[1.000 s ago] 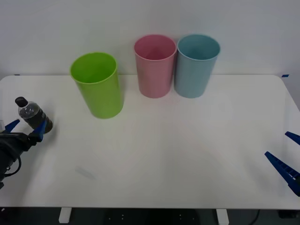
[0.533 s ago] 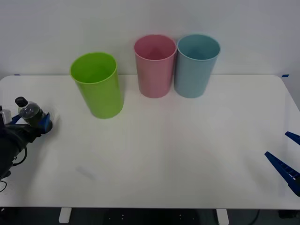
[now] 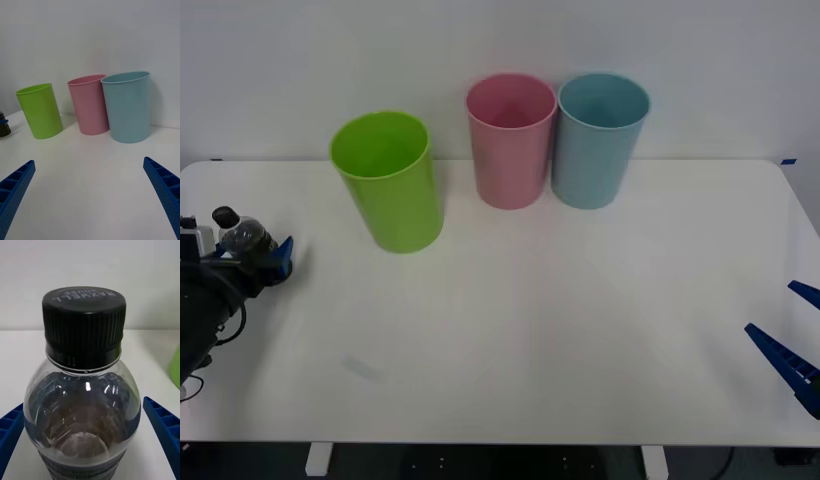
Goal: Grasp the object on the table and drop it into the matching bin: aluminum can to the light blue bin, PET bottle to the pink bin.
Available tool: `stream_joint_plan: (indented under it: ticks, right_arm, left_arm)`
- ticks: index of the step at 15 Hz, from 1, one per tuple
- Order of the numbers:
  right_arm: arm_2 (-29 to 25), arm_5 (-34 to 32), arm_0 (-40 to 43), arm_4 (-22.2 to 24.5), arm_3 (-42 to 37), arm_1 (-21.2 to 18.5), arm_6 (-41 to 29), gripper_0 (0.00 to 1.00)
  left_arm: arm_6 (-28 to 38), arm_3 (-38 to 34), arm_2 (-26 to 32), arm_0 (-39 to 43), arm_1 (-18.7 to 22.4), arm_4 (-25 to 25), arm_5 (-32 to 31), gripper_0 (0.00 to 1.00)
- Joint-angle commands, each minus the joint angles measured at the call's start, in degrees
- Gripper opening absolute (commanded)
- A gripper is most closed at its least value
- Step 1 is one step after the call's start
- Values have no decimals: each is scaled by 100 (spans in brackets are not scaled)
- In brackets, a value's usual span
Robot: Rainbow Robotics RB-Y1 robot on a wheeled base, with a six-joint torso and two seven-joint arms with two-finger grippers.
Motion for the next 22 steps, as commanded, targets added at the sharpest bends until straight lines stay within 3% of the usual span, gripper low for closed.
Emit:
stream_joint_plan:
  ticks: [1, 2, 3, 13, 18, 22]
  right_arm:
    - [0, 0, 0, 0, 0, 0, 0, 100]
    - [0, 0, 0, 0, 0, 0, 0, 100]
    - [0, 0, 0, 0, 0, 0, 0, 100]
    - [0, 0, 0, 0, 0, 0, 0, 100]
    - [0, 0, 0, 0, 0, 0, 0, 100]
    - [0, 0, 0, 0, 0, 0, 0, 100]
  left_arm:
    - [0, -1, -3, -7, 0, 10, 8, 89]
    - [-9, -1, -3, -7, 0, 19, -1, 22]
    - [-35, -1, -21, -7, 0, 19, 8, 1]
    - [-53, -10, -47, 81, 88, 256, -229, 0]
    - [-26, -168, -469, 353, 545, 1021, -493, 0]
    - [35, -827, -566, 793, 659, 1513, -616, 0]
